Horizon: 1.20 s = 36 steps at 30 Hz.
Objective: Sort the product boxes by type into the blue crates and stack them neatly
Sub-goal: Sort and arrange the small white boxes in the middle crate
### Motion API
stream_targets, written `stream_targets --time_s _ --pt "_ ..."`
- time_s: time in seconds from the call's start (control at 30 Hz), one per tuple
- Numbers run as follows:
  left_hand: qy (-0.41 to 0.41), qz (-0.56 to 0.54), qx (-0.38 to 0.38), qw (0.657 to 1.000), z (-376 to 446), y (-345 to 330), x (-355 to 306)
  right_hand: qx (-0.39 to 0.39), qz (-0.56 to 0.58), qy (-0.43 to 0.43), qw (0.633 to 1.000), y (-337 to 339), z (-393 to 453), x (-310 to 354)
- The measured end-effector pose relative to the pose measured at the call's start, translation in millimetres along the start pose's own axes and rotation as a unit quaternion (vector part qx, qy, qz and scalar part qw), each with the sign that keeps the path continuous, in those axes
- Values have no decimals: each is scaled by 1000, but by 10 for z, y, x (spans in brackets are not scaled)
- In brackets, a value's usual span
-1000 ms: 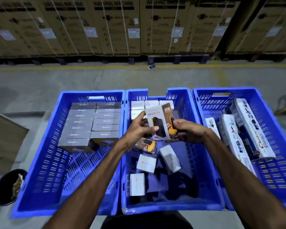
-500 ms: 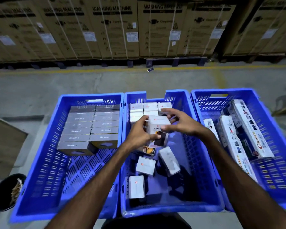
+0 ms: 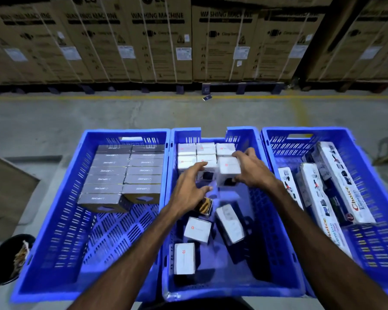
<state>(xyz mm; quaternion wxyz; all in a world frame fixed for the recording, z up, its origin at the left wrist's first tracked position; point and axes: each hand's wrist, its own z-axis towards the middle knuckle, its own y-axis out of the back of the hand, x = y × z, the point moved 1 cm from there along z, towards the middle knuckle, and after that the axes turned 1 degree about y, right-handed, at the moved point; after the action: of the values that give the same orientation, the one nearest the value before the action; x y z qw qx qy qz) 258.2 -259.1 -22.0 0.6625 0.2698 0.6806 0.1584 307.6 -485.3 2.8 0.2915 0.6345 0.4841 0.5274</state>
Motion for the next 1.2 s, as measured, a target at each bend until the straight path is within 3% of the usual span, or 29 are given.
stream_targets --time_s 0.13,0.3,0.47,0.63,1.0,1.2 --pt "-80 159 -81 981 -110 159 171 -48 -41 -80 995 -128 166 8" --pt "-114 278 -94 949 -199 246 259 -63 16 -117 991 -390 368 -34" --pt "-90 283 -97 950 -190 232 263 -106 101 -131 980 -599 406 -45" --pt "-86 284 -98 950 -195 220 265 -157 230 -166 946 -739 358 -74" --pt "-65 263 -97 958 -204 200 300 -81 336 -143 927 -760 389 -134" --pt "-40 274 -126 953 -172 173 356 -63 421 -134 895 -699 525 -136"
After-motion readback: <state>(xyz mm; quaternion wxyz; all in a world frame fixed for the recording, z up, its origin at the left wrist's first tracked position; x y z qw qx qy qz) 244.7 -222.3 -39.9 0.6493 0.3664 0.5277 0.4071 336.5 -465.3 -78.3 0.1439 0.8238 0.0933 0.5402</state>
